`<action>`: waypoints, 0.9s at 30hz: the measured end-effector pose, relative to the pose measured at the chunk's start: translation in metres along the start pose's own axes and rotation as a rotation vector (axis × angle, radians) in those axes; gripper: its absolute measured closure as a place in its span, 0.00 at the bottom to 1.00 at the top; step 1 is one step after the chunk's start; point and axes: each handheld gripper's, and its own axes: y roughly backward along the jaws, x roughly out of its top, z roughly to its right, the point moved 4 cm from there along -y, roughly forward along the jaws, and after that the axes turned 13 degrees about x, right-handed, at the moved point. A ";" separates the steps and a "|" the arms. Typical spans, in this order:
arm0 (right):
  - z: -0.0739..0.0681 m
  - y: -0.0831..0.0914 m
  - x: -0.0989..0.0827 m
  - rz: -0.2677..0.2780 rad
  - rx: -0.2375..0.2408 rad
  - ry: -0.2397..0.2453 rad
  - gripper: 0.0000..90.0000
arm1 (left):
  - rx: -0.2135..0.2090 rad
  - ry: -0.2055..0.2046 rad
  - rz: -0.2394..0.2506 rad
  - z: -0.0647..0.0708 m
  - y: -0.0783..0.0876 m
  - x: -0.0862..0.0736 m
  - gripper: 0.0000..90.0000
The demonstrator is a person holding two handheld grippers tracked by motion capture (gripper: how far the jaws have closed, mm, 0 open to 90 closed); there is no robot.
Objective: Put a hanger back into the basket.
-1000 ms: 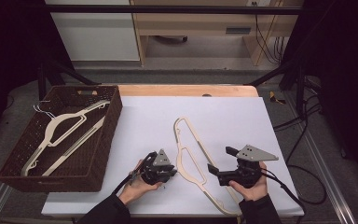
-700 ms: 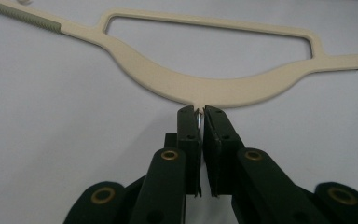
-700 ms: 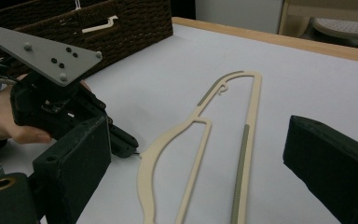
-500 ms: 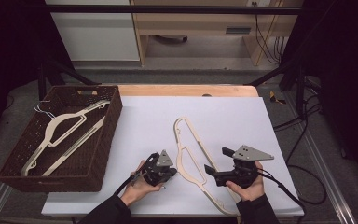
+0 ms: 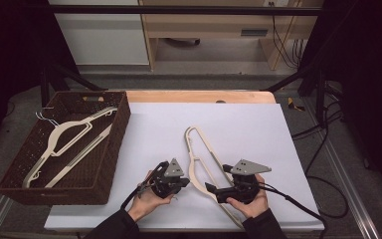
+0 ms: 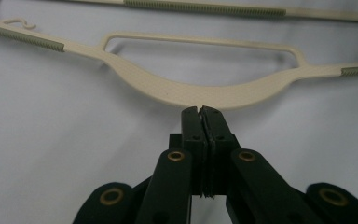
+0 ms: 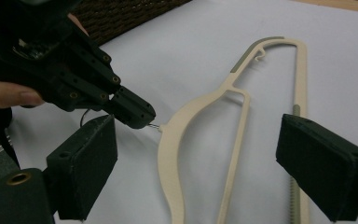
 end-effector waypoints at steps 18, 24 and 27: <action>-0.006 -0.026 -0.016 -0.158 -0.023 0.022 0.37 | 0.035 -0.001 0.031 0.011 0.019 0.036 0.99; -0.008 -0.031 -0.019 -0.210 -0.050 0.065 0.54 | 0.028 0.008 0.029 0.014 0.019 0.040 0.99; -0.009 -0.032 -0.020 -0.225 -0.059 0.075 0.66 | 0.024 0.015 0.030 0.015 0.020 0.040 0.98</action>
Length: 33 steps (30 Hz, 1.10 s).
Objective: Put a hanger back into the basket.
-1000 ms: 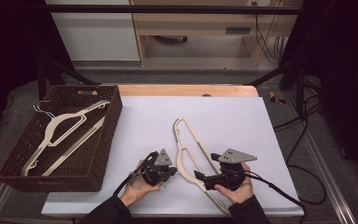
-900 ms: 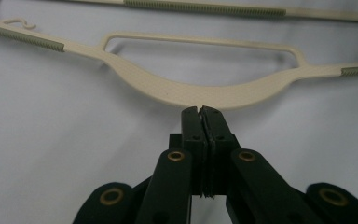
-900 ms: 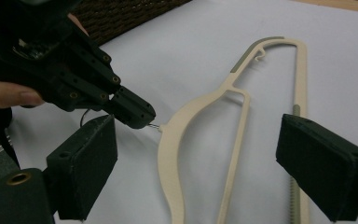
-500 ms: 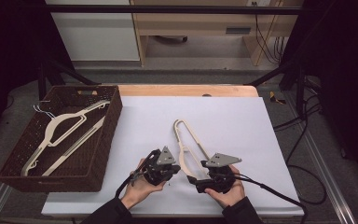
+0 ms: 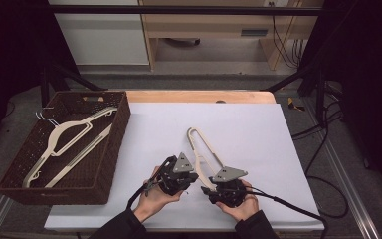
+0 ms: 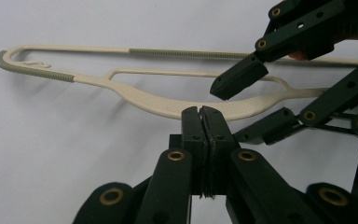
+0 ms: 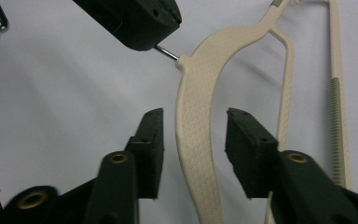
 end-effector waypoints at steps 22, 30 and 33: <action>0.003 0.019 0.006 -0.007 -0.049 0.071 0.85 | 0.044 0.122 0.224 -0.047 0.046 0.008 0.49; 0.012 0.042 0.012 0.032 -0.120 0.061 0.89 | 0.059 0.111 0.230 -0.059 0.047 -0.008 0.22; 0.018 0.054 0.012 0.058 -0.131 0.029 0.90 | 0.063 0.115 0.234 -0.060 0.047 -0.013 0.16</action>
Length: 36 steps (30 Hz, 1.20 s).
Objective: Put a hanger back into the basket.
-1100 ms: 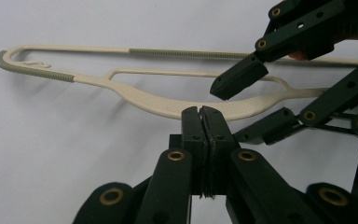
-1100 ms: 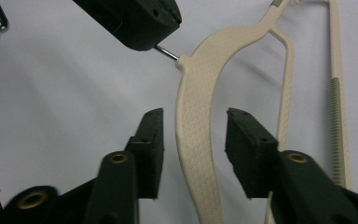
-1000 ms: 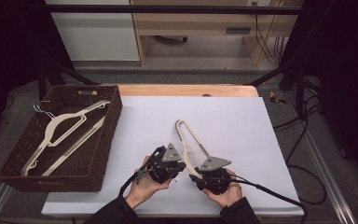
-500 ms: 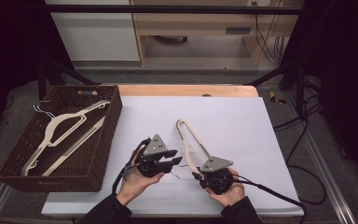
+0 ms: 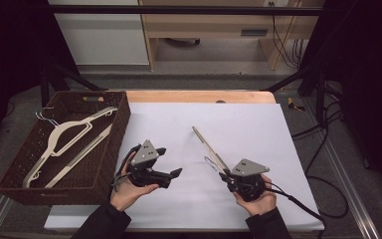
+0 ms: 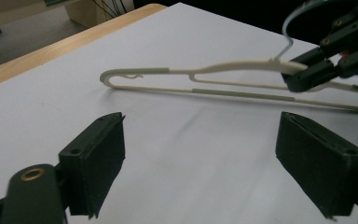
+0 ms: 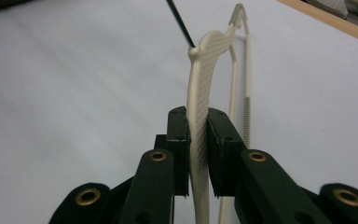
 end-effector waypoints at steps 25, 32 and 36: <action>-0.012 0.016 0.017 0.131 0.292 -0.032 0.97 | -0.061 -0.020 0.026 0.007 0.010 0.001 0.10; -0.028 0.002 0.019 0.097 0.374 0.006 0.97 | -0.113 -0.096 -0.006 0.025 0.000 0.000 0.20; -0.035 0.002 0.021 0.099 0.410 0.021 0.97 | -0.138 -0.135 -0.025 0.032 -0.004 -0.002 0.32</action>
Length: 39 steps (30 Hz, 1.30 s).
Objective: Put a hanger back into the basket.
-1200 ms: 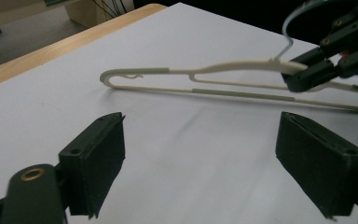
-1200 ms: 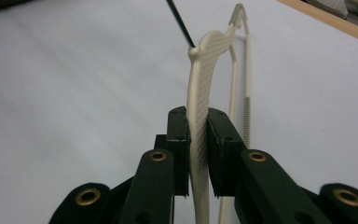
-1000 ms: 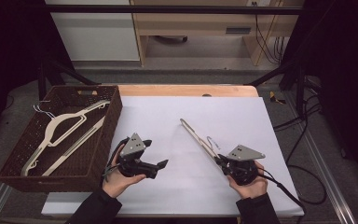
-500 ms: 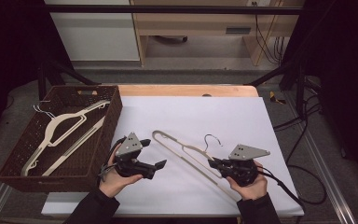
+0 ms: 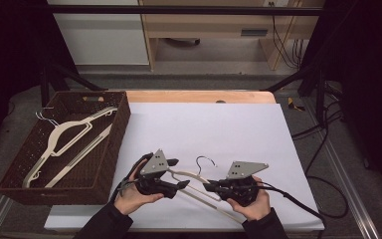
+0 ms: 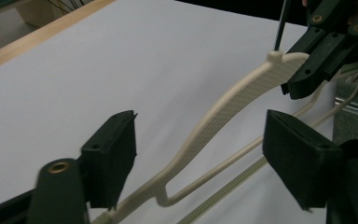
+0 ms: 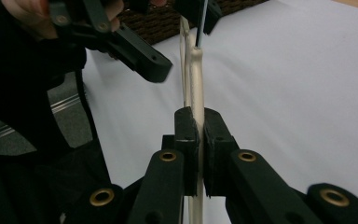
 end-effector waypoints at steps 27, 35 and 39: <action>0.005 0.000 0.000 -0.002 -0.143 0.081 0.65 | -0.150 -0.045 -0.114 0.021 0.001 -0.003 0.93; 0.011 0.021 0.004 0.096 -0.214 0.027 0.37 | -0.091 0.019 -0.090 0.011 0.007 -0.001 0.96; 0.020 0.038 0.001 0.154 -0.260 -0.015 0.24 | -0.058 0.045 -0.082 0.003 0.010 -0.001 0.96</action>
